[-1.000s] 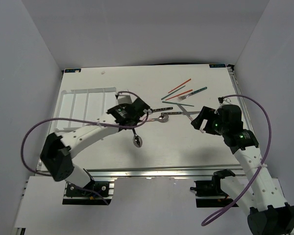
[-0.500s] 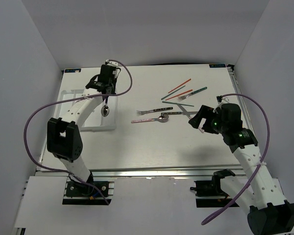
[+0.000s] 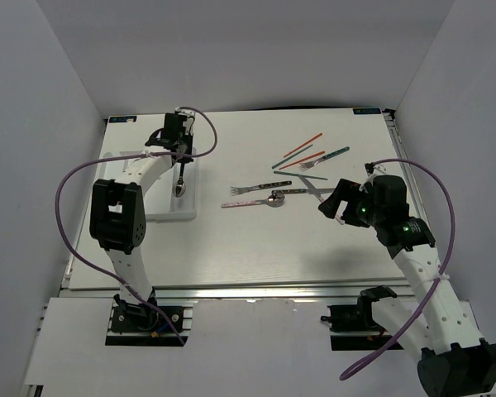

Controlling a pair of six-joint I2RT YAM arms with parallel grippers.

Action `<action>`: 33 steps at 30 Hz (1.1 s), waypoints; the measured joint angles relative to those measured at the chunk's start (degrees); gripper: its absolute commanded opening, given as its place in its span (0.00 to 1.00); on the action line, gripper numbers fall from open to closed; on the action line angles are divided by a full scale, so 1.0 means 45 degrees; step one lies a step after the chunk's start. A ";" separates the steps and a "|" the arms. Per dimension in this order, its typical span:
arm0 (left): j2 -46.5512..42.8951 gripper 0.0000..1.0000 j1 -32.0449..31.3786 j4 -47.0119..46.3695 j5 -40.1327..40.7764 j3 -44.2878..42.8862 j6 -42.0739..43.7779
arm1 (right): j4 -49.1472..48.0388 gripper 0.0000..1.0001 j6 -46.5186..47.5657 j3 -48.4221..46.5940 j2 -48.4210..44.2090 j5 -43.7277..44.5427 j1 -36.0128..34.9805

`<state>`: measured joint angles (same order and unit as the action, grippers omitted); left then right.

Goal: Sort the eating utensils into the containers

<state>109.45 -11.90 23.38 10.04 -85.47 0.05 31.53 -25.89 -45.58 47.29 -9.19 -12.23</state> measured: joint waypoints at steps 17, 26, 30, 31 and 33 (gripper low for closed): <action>-0.0612 0.98 -0.0053 -0.0631 -0.0379 0.1880 -0.0918 | 0.0000 0.89 0.0000 0.0000 0.0112 0.0005 0.0000; -0.2516 0.89 -0.2395 -0.1127 -0.2744 0.1559 0.0767 | -0.0005 0.89 0.0015 0.0000 0.0180 -0.0005 0.0000; -0.2477 0.74 -0.3730 -0.0879 -0.5081 0.1292 0.2297 | -0.0005 0.89 0.0078 0.0000 0.0180 -0.0053 0.0000; -0.2341 0.71 -0.3871 -0.0675 -0.5576 0.1161 0.2662 | -0.0005 0.89 0.0092 0.0000 0.0180 -0.0068 0.0000; -0.1870 0.68 -0.4080 -0.0301 -0.6295 0.0772 0.3274 | 0.0000 0.89 0.0102 0.0000 0.0170 -0.0097 0.0000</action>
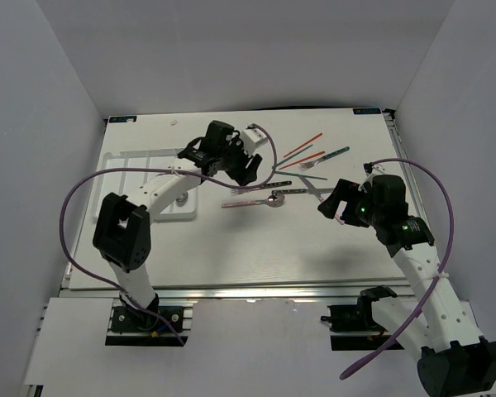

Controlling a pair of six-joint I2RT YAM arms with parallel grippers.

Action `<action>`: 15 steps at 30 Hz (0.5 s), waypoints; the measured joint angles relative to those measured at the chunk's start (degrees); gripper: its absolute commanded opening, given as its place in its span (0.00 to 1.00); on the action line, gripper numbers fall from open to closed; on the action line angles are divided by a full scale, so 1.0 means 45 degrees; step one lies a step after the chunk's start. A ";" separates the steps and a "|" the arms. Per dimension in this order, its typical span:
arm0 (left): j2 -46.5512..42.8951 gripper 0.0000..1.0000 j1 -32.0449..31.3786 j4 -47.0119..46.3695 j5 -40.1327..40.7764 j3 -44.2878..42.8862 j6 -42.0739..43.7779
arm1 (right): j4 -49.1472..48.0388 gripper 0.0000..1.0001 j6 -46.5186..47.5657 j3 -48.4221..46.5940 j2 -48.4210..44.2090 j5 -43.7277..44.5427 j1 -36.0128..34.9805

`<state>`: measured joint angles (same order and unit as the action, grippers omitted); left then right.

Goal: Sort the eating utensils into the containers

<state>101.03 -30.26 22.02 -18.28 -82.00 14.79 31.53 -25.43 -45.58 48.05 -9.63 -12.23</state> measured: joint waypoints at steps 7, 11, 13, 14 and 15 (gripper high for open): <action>0.2395 0.64 -0.0534 0.1132 -0.1020 -0.1088 0.1336 | 0.0044 0.89 0.0112 0.0000 -0.0165 0.0029 0.0000; 0.3560 0.57 -0.0787 0.1661 -0.1190 -0.1195 0.1642 | 0.0136 0.89 0.0151 0.0000 -0.0287 0.0126 0.0000; 0.3876 0.56 -0.0860 0.1705 -0.1224 -0.1078 0.1647 | 0.0189 0.89 0.0204 0.0000 -0.0296 0.0155 0.0000; 0.3959 0.55 -0.0903 0.1700 -0.1248 -0.1015 0.1651 | 0.0228 0.89 0.0233 0.0000 -0.0296 0.0165 0.0000; 0.4017 0.54 -0.0918 0.1666 -0.1277 -0.0942 0.1647 | 0.0267 0.89 0.0267 0.0000 -0.0296 0.0204 0.0000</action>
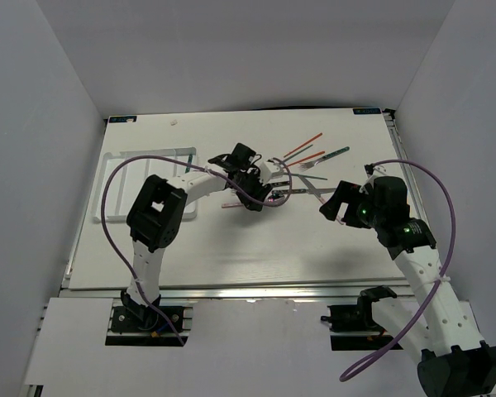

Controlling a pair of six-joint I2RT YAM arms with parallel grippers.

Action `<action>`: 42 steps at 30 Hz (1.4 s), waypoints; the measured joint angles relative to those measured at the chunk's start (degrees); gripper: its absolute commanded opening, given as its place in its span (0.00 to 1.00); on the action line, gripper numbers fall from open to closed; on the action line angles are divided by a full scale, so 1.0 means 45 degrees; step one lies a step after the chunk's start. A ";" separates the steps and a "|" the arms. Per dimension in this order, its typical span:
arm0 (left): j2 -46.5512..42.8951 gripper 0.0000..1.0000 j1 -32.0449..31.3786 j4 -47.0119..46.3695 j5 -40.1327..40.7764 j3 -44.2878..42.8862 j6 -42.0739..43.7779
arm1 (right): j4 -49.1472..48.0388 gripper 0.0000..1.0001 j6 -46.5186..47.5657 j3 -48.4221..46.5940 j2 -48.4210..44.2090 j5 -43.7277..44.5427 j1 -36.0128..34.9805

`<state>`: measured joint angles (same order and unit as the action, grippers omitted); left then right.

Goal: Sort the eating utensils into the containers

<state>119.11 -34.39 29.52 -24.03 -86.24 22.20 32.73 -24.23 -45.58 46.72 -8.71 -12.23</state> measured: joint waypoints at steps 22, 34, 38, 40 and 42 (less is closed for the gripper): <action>-0.0355 0.55 -0.0923 -0.1423 0.1404 0.1171 -0.0155 | 0.0024 0.89 0.0102 0.0000 0.0058 0.0092 0.0000; -0.0991 0.59 -0.0918 -0.0646 0.2574 -0.0078 0.0685 | 0.0019 0.89 0.0097 0.0000 0.0068 0.0083 0.0000; -0.0335 0.58 -0.0894 -0.0622 0.2667 -0.0199 0.0797 | 0.0024 0.89 0.0102 0.0000 0.0107 0.0087 0.0000; 0.0131 0.57 -0.0879 -0.0583 0.2681 -0.0199 0.0835 | 0.0024 0.89 0.0102 0.0000 0.0121 0.0083 0.0000; 0.0525 0.56 -0.0865 -0.0612 0.2594 -0.0199 0.0831 | 0.0019 0.89 0.0097 0.0000 0.0141 0.0083 0.0000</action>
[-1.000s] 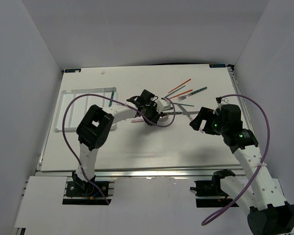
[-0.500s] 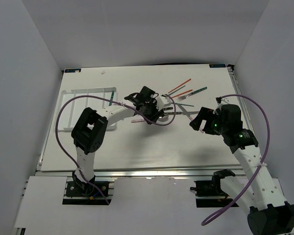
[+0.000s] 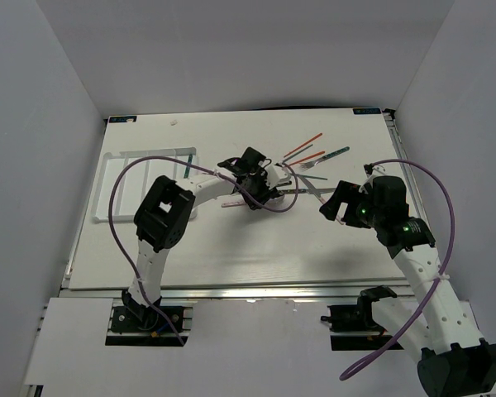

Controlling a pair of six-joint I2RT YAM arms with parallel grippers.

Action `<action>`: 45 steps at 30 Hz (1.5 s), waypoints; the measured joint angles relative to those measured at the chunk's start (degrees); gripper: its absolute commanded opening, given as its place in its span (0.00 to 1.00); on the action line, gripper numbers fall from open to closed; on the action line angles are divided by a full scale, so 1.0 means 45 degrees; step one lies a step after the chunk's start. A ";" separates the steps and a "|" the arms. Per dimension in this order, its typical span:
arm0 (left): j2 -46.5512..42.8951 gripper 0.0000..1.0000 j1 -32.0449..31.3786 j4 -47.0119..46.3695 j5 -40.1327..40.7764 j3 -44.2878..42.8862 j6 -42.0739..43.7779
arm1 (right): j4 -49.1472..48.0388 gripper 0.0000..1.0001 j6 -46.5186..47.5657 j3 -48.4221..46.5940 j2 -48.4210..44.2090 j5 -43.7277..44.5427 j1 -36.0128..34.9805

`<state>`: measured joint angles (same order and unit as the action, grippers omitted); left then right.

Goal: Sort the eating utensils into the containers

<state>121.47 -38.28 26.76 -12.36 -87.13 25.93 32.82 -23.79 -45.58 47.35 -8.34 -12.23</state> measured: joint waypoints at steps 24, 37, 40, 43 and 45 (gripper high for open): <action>-0.3682 0.00 -0.1010 -0.2079 0.1875 0.4867 -0.2667 | -0.0403 0.89 -0.0282 0.0112 -0.0053 -0.0272 0.0000; -0.4901 0.00 0.3055 -0.0816 0.6125 0.1224 -0.4561 | -0.0670 0.89 -0.0296 0.0272 -0.0058 -0.0335 0.0000; -0.3419 0.00 0.4585 -0.0534 0.6319 -0.0121 -0.4872 | -0.0670 0.89 -0.0291 0.0277 0.0029 -0.0345 0.0000; -0.2074 0.00 0.5450 -0.0219 0.6305 -0.0758 -0.5115 | -0.0670 0.89 -0.0291 0.0277 0.0126 -0.0335 0.0000; -0.1404 0.00 0.5693 -0.0019 0.6081 -0.0782 -0.5270 | -0.0670 0.89 -0.0287 0.0282 0.0185 -0.0330 0.0000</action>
<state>115.15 -12.67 26.68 15.00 -90.65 2.22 29.80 -25.08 -44.31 48.18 -9.82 -12.23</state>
